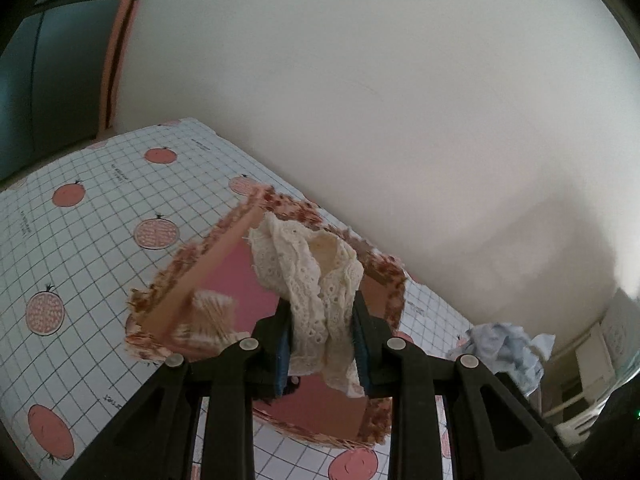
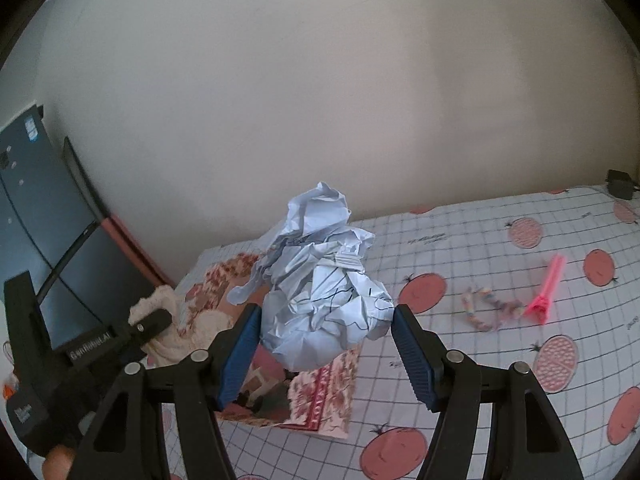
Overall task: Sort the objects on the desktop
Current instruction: 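Carry the scrunchie in the left gripper while the right carries the foil ball over the box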
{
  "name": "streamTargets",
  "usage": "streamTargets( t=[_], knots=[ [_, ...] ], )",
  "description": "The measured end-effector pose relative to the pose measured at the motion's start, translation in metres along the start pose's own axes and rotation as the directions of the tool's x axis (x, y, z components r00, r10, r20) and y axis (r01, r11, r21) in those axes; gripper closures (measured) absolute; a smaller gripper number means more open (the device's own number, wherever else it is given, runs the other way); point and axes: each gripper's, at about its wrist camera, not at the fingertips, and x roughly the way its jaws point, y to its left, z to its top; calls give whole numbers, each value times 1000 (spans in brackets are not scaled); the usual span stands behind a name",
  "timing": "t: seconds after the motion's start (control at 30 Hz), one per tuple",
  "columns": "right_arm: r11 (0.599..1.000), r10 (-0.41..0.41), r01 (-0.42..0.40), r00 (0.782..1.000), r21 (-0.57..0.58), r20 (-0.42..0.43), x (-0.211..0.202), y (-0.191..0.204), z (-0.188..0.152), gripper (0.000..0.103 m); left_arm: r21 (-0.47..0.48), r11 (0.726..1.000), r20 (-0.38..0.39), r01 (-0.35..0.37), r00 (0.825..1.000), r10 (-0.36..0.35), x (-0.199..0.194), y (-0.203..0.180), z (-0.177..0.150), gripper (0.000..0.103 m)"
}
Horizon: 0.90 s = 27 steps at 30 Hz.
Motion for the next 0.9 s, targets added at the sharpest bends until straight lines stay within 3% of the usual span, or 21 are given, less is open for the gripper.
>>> streamTargets(
  t=[0.43,0.9],
  knots=[
    [995,59,-61,998,-74,-32,16,30,-16,33,-65,994,46,-93,994,96,-11,28,9,75],
    [992,69,-81,991,-100,-114,43,37,-29,32,-77,986,-23,-151,989,149,6,38,0,75]
  ],
)
